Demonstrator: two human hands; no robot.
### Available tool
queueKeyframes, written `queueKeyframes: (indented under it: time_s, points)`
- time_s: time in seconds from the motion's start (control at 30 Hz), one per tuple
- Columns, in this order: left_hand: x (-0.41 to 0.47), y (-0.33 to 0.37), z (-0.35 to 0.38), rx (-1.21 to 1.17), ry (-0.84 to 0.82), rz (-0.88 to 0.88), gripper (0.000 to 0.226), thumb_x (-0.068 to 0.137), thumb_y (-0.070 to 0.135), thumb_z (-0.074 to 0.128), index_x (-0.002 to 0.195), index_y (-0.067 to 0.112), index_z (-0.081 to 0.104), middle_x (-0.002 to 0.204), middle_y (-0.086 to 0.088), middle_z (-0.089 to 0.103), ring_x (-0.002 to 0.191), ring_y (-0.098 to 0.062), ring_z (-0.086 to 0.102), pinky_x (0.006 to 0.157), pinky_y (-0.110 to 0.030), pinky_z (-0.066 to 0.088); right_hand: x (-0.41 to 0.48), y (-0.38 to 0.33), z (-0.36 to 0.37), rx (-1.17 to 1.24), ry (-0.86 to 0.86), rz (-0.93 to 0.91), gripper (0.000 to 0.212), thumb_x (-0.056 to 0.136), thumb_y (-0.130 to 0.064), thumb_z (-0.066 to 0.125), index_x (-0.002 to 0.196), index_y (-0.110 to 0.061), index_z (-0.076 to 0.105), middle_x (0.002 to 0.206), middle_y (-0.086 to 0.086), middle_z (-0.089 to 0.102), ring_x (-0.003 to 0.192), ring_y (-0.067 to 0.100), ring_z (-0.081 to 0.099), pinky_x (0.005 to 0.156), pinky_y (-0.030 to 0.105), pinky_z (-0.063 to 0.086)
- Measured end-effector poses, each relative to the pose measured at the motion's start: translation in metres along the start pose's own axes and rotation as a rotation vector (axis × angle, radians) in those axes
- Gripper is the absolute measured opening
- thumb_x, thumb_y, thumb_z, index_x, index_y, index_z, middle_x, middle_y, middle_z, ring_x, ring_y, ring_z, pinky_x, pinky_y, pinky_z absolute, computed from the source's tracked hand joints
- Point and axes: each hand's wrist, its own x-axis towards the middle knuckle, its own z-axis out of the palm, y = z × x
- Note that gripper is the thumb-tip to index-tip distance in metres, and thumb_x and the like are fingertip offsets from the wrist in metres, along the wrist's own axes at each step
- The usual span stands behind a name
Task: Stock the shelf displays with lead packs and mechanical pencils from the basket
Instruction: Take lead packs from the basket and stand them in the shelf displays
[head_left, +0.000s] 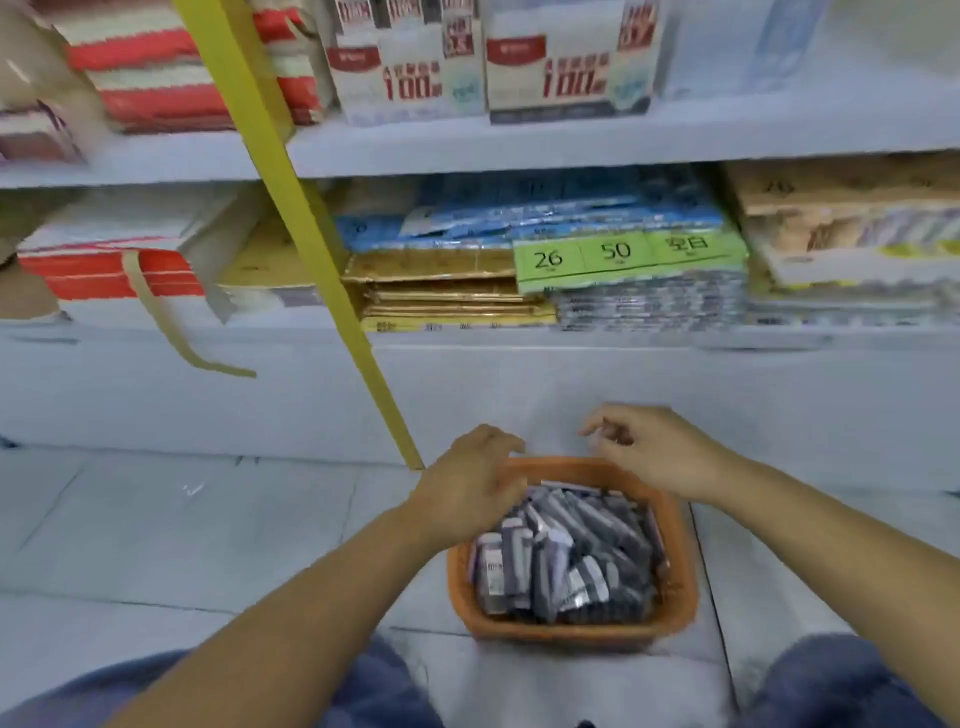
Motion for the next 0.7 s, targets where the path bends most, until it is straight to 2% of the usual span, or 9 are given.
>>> queueKeyframes:
  time_s: [0.07,0.13,0.2,0.27,0.33,0.4,0.53,0.63,0.7]
  points:
    - [-0.001,-0.021,0.043,-0.028,-0.119,-0.109,0.041,0.100,0.031,0.056,0.138,0.017,0.052,0.138,-0.006,0.050,0.126,-0.024,0.049,0.101,-0.029,0.038,0.004,0.041,0.041,-0.019,-0.066,0.125,0.018,0.096,-0.025,0.057,0.112,-0.024,0.064,0.115,0.000,0.065,0.104,0.016,0.061,0.091,0.030,0.048]
    - [-0.003,-0.039,0.080,-0.077,-0.196,-0.219,0.039,0.099,0.030,0.059,0.135,0.016,0.055,0.137,-0.007,0.053,0.126,-0.025,0.051,0.102,-0.030,0.040,0.006,0.074,0.075,-0.068,-0.133,0.211,0.026,0.096,-0.026,0.056,0.121,-0.019,0.062,0.125,0.003,0.062,0.111,0.019,0.059,0.094,0.032,0.047]
    - [-0.005,-0.054,0.110,-0.154,-0.211,-0.322,0.038,0.095,0.027,0.065,0.130,0.014,0.059,0.136,-0.009,0.057,0.123,-0.025,0.055,0.093,-0.020,0.039,0.007,0.098,0.101,-0.078,-0.188,0.284,0.030,0.097,-0.026,0.056,0.124,-0.015,0.059,0.125,0.008,0.062,0.107,0.024,0.060,0.090,0.035,0.049]
    - [-0.008,-0.069,0.132,-0.161,-0.205,-0.428,0.047,0.093,0.030,0.067,0.136,0.013,0.055,0.141,-0.010,0.054,0.126,-0.025,0.053,0.094,-0.022,0.037,0.009,0.119,0.122,-0.071,-0.184,0.337,0.035,0.096,-0.026,0.058,0.127,-0.012,0.056,0.126,0.014,0.060,0.105,0.028,0.059,0.089,0.037,0.049]
    - [-0.010,-0.081,0.151,-0.152,-0.216,-0.509,0.057,0.093,0.037,0.068,0.142,0.014,0.049,0.145,-0.010,0.050,0.130,-0.027,0.050,0.104,-0.031,0.040,0.014,0.135,0.138,-0.076,-0.162,0.382,0.050,0.095,-0.030,0.059,0.140,-0.014,0.045,0.139,0.015,0.050,0.118,0.030,0.052,0.096,0.037,0.045]
    - [-0.010,-0.088,0.165,-0.173,-0.217,-0.552,0.061,0.091,0.039,0.070,0.142,0.016,0.047,0.143,-0.012,0.050,0.128,-0.029,0.050,0.104,-0.038,0.042,0.019,0.146,0.152,-0.066,-0.147,0.409,0.061,0.095,-0.035,0.058,0.149,-0.021,0.033,0.149,0.013,0.038,0.130,0.033,0.043,0.105,0.041,0.039]
    - [-0.003,-0.087,0.181,-0.201,-0.189,-0.613,0.071,0.087,0.039,0.073,0.146,0.014,0.042,0.146,-0.012,0.046,0.133,-0.028,0.043,0.111,-0.040,0.037,0.033,0.154,0.174,-0.018,-0.136,0.455,0.071,0.092,-0.045,0.059,0.151,-0.025,0.026,0.155,0.012,0.025,0.137,0.036,0.033,0.110,0.043,0.033]
    - [0.003,-0.084,0.190,-0.167,-0.151,-0.675,0.088,0.086,0.043,0.074,0.155,0.015,0.027,0.152,-0.011,0.040,0.139,-0.028,0.038,0.115,-0.039,0.032,0.040,0.156,0.186,0.022,-0.066,0.488,0.074,0.087,-0.041,0.067,0.148,-0.017,0.032,0.146,0.015,0.037,0.131,0.033,0.039,0.107,0.041,0.036]
    - [0.007,-0.083,0.195,-0.160,-0.121,-0.734,0.095,0.084,0.045,0.076,0.157,0.018,0.022,0.153,-0.009,0.038,0.141,-0.027,0.036,0.116,-0.039,0.030,0.045,0.157,0.189,0.114,-0.036,0.510,0.071,0.084,-0.034,0.073,0.143,-0.015,0.039,0.132,0.013,0.052,0.118,0.028,0.051,0.097,0.038,0.045]
